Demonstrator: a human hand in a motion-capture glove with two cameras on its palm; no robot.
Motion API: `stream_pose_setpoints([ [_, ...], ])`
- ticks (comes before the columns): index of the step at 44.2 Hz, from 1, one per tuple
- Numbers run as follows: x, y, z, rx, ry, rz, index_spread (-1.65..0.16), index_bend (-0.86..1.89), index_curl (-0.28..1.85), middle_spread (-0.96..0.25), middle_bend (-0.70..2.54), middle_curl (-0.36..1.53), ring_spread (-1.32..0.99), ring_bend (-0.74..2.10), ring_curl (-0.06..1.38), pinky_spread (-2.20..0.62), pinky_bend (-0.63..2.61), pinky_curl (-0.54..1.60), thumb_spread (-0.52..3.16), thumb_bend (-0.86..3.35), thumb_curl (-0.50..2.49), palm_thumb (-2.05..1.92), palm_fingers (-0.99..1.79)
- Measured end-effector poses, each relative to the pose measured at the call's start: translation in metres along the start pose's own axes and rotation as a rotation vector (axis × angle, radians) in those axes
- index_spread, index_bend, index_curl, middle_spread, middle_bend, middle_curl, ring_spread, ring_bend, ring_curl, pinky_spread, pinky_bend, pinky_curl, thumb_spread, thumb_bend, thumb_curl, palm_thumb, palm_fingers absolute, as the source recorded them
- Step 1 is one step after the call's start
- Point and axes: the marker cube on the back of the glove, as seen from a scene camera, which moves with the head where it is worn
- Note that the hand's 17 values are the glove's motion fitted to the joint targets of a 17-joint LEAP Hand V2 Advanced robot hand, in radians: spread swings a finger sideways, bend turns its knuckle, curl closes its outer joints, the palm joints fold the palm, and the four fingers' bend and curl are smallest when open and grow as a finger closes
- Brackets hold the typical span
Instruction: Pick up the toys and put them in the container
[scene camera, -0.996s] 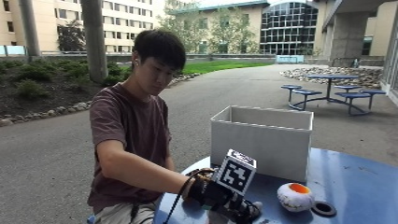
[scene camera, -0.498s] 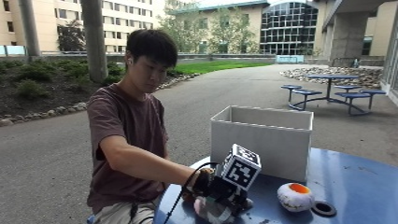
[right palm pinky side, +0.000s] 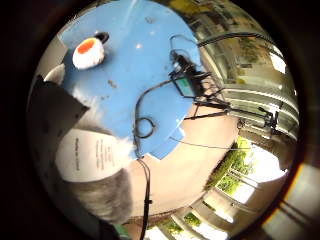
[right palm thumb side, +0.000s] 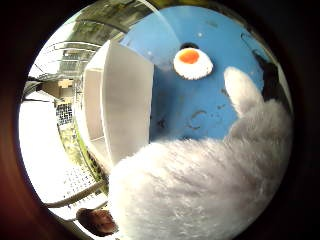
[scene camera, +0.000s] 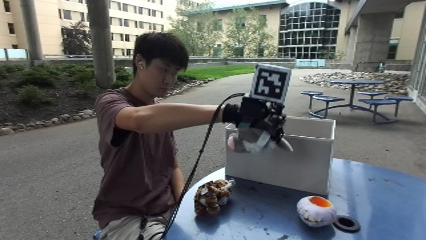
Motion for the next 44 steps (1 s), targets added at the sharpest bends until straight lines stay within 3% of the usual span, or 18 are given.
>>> stream_pose_setpoints([
  [6,-0.04,-0.004,-0.072,0.091,0.082,0.011,-0.19,1.19,0.79,-0.26,1.47,0.85,-0.37,1.53,0.61,-0.43,0.96,0.51,0.73,0.18,0.82,0.52,0.91],
  [15,-0.163,-0.015,-0.124,0.149,0.064,-0.169,-0.21,1.17,0.88,-0.26,1.48,0.89,-0.36,1.55,0.63,-0.43,0.99,0.53,0.6,0.15,0.89,0.53,0.88],
  [29,-0.319,-0.039,-0.105,0.132,0.182,-0.374,-0.23,1.12,1.0,-0.25,1.48,0.93,-0.36,1.57,0.65,-0.42,1.02,0.54,0.5,0.1,0.98,0.54,0.86],
  [35,-0.356,-0.053,-0.089,0.125,0.166,-0.392,-0.24,1.1,1.05,-0.25,1.46,0.94,-0.35,1.57,0.65,-0.42,1.02,0.55,0.47,0.09,1.01,0.55,0.84],
  [38,-0.363,-0.056,-0.079,0.045,0.167,-0.378,-0.24,1.08,1.07,-0.26,1.45,0.94,-0.36,1.57,0.65,-0.42,1.03,0.55,0.46,0.08,1.03,0.56,0.82],
  [41,-0.368,-0.055,-0.068,-0.103,0.172,-0.371,-0.25,0.87,1.07,-0.27,1.33,0.92,-0.36,1.53,0.65,-0.42,1.09,0.56,0.53,0.05,1.01,0.53,0.52],
  [42,-0.369,-0.054,-0.065,-0.134,0.171,-0.37,-0.24,0.71,1.04,-0.28,1.24,0.89,-0.35,1.54,0.65,-0.4,1.11,0.57,0.62,0.02,0.98,0.47,0.24],
  [43,-0.369,-0.054,-0.064,-0.146,0.168,-0.368,-0.21,0.44,0.99,-0.26,1.03,0.83,-0.32,1.42,0.64,-0.34,1.2,0.63,0.74,-0.1,0.91,0.27,-0.39],
  [44,-0.367,-0.053,-0.064,-0.142,0.166,-0.368,-0.2,0.34,0.97,-0.23,0.92,0.8,-0.3,1.38,0.65,-0.31,1.26,0.65,0.79,-0.1,0.88,0.23,-0.52],
])
